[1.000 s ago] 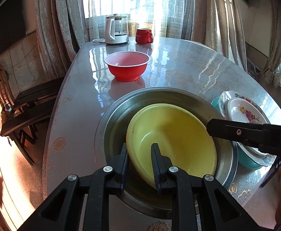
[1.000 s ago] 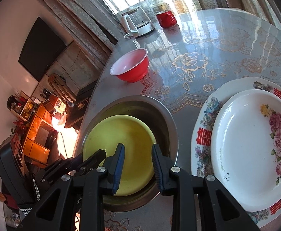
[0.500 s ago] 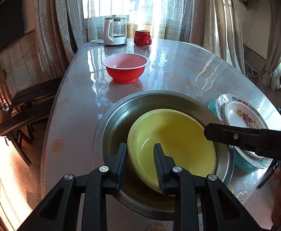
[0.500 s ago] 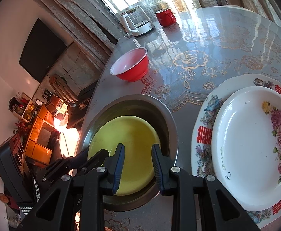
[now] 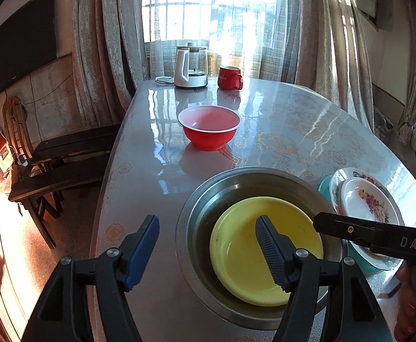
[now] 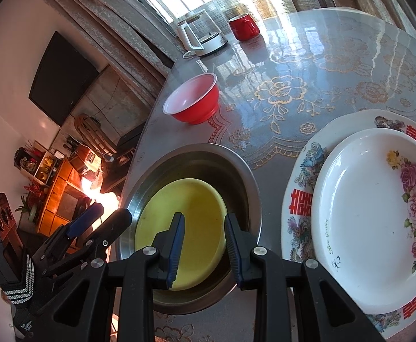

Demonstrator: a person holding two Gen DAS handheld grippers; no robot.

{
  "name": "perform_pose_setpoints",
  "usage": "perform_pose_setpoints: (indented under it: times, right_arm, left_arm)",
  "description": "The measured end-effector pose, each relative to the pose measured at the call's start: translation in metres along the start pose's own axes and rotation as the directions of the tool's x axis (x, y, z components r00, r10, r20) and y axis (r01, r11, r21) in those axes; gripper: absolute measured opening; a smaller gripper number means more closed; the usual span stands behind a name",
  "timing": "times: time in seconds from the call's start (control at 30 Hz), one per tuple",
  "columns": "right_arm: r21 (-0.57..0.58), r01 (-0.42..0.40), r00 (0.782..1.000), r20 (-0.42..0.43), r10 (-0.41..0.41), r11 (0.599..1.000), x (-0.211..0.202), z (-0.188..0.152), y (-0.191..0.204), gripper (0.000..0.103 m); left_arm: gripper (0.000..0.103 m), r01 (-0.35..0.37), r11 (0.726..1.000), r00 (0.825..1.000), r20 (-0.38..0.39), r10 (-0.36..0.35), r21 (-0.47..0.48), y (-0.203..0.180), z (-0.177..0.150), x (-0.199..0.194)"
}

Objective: Organize plates and bowls
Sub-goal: 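Open both grippers and pull them back from the nested bowls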

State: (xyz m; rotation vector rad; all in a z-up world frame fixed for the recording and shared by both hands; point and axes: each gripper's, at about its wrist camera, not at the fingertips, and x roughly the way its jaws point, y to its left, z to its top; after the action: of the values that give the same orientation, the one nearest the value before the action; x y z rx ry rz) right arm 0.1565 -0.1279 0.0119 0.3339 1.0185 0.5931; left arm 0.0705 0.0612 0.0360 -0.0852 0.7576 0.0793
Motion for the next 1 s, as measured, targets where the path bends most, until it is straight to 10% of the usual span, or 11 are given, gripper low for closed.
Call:
perform_pose_setpoints:
  times: [1.0]
  right_arm:
    - [-0.01,0.079,0.997,0.021,-0.079,0.997,0.003,0.039,-0.003,0.033]
  left_arm:
    - [0.085,-0.096,0.994,0.995,-0.039,0.094,-0.044,0.026,0.02,0.021]
